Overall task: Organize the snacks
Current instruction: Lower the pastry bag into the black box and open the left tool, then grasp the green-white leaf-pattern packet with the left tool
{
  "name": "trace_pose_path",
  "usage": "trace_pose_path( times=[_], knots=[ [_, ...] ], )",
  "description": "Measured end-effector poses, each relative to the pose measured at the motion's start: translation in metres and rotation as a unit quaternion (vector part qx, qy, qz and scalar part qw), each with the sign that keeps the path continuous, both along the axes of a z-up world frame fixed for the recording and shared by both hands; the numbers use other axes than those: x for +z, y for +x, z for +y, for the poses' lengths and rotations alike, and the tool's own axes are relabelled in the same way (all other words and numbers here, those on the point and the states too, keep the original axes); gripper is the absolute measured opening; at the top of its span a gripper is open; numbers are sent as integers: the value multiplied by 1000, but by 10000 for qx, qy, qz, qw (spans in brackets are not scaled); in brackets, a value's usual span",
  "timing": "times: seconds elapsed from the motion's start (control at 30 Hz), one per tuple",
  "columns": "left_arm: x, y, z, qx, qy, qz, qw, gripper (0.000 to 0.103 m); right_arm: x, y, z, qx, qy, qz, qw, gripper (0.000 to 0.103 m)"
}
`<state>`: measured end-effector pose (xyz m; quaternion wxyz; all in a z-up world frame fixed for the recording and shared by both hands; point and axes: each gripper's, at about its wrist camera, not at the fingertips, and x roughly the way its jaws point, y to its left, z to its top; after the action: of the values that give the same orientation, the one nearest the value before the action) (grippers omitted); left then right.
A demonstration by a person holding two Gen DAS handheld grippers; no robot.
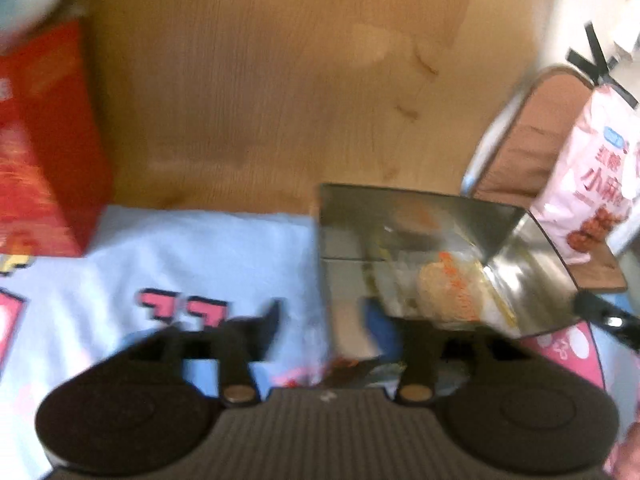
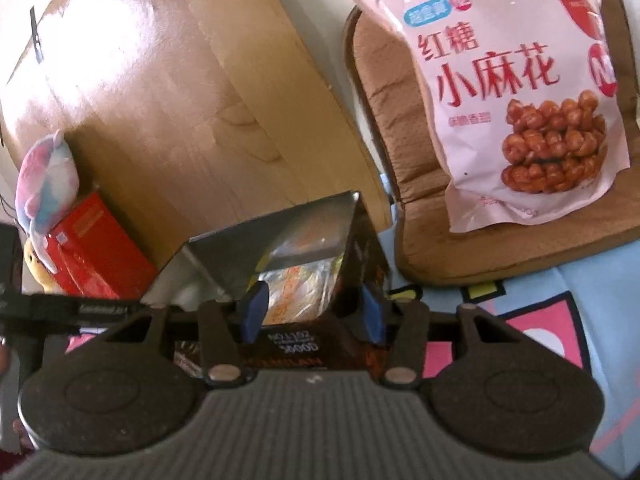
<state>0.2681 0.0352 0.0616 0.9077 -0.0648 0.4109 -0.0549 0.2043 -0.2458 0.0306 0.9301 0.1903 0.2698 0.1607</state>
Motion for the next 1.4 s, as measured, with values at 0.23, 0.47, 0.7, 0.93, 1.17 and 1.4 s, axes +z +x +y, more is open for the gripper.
trace_pose_path(
  times=[0.23, 0.47, 0.7, 0.93, 1.17, 1.4],
  knots=[
    [9, -77, 12, -186, -610, -348, 9974, 68, -5, -49, -18, 117, 328, -65, 9994, 52],
    [-27, -93, -30, -682, -780, 313, 9941, 60, -26, -29, 9, 567, 527, 587, 9953, 38],
    [-33, -116, -23, -858, -998, 420, 9904, 50, -20, -67, 35, 960, -95, 478, 9942, 33],
    [-44, -184, -32, -1311, -674, 412, 9882, 56, -39, -143, 25, 1137, -99, 583, 9918, 34],
    [-30, -227, -24, -1238, -514, 21, 9910, 59, -25, -202, 6, 849, -255, -164, 9959, 42],
    [-21, -249, -39, -1745, -1137, 211, 9778, 66, -39, -225, 6, 1262, -1006, -223, 9866, 68]
  ],
)
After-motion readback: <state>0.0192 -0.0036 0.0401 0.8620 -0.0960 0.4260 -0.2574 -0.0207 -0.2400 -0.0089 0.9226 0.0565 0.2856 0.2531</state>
